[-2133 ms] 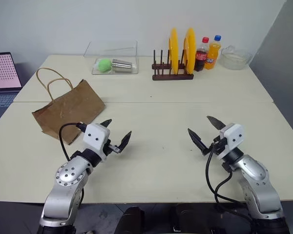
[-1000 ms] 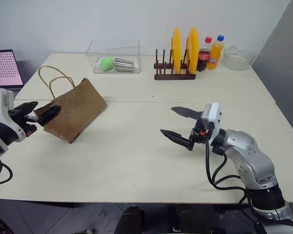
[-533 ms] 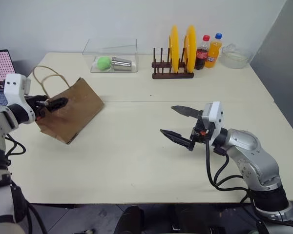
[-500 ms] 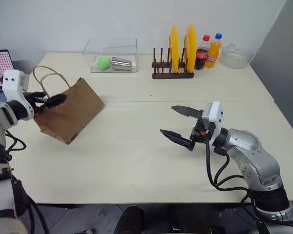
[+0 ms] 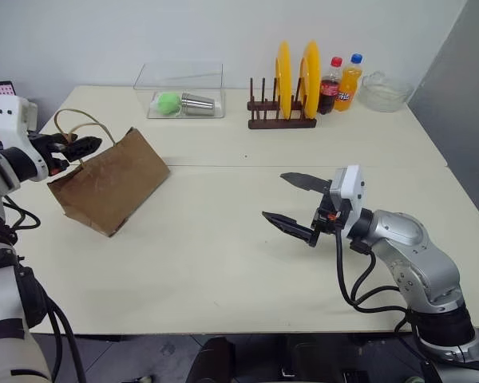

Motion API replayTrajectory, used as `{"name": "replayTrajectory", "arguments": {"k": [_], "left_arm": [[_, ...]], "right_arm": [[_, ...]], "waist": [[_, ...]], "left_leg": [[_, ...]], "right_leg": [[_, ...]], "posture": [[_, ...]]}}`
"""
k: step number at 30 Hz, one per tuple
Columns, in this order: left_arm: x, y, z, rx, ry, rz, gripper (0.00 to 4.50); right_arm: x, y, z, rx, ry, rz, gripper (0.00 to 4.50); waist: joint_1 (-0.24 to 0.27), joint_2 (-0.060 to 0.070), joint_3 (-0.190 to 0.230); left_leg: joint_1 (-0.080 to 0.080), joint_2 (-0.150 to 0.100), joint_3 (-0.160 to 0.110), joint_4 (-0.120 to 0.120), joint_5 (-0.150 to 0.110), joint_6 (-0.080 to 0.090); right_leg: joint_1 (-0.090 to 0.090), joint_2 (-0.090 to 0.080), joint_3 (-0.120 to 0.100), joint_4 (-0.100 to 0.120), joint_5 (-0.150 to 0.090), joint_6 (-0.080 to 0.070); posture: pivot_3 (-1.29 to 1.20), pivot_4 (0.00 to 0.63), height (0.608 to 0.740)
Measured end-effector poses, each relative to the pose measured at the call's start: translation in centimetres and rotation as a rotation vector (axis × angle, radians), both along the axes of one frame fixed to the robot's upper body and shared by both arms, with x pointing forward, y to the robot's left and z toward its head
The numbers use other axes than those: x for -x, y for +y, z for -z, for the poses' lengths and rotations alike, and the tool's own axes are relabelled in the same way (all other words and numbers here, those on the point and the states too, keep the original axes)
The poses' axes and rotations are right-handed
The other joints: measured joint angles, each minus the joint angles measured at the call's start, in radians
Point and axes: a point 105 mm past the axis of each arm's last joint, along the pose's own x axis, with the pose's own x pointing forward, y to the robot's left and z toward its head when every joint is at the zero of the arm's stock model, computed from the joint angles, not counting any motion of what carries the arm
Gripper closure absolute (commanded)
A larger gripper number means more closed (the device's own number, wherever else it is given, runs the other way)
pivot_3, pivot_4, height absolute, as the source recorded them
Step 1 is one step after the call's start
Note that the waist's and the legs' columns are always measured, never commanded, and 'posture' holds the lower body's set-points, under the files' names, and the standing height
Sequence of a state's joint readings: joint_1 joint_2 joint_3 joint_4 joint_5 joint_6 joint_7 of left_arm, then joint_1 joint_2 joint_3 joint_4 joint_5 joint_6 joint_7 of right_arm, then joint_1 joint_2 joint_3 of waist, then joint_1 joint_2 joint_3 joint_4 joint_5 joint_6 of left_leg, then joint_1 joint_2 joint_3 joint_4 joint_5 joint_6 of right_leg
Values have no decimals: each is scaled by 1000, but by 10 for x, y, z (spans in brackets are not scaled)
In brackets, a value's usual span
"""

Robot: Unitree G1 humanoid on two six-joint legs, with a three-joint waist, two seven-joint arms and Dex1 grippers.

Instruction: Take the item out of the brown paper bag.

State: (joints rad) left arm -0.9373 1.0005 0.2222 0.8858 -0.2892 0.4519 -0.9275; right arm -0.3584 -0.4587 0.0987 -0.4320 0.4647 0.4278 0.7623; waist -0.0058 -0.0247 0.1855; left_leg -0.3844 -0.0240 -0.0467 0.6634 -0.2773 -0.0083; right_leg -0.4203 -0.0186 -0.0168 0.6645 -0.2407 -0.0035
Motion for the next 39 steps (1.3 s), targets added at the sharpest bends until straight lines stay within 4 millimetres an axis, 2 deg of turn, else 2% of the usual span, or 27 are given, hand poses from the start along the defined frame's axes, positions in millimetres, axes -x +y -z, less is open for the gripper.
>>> {"name": "replayTrajectory", "arguments": {"k": [7, 13, 19, 27, 34, 39], "left_arm": [[-3, 1, -14, -16, -45, -5, 4464], [-7, -11, -25, -33, -77, 59, 4464], [-21, -43, -37, -29, -108, 173, 4464], [-40, -102, -68, -57, -191, 349, 4464], [-54, -140, -60, -65, -173, 451, 4464], [-65, -185, -60, -81, -194, 553, 4464]], "right_arm": [[-1, 1, -4, 2, -14, -5, 0], [-1, 0, -2, 11, -3, -1, 0], [5, -3, 2, 45, 15, -7, 0], [22, -16, 14, 93, 93, -9, 0], [28, -26, 23, 88, 139, 60, 0], [34, -35, 32, 65, 171, 160, 0]], "waist": [[0, -1, 0], [0, -1, 0], [3, -2, 0], [4, -5, 1], [-1, -5, 1], [4, -6, 1]], "left_leg": [[0, 0, 0, 1, 0, 0], [0, 0, 0, 1, 0, 0], [-1, 0, 0, 2, 0, 0], [-2, -1, -1, 2, 0, 0], [-2, -1, 0, 2, 0, 0], [-4, -1, 0, 2, 0, 0]], "right_leg": [[0, 0, 0, 0, 0, 0], [0, 0, 0, 1, 1, -1], [0, 0, -1, 0, 1, -1], [0, 0, -1, 0, 1, -1], [-1, 0, 0, 1, 1, 0], [-1, 0, -1, 0, 1, 0]], "posture": [[0, 150, 740], [0, 150, 740], [0, 150, 740], [0, 150, 740], [0, 150, 740], [0, 150, 740]]}}
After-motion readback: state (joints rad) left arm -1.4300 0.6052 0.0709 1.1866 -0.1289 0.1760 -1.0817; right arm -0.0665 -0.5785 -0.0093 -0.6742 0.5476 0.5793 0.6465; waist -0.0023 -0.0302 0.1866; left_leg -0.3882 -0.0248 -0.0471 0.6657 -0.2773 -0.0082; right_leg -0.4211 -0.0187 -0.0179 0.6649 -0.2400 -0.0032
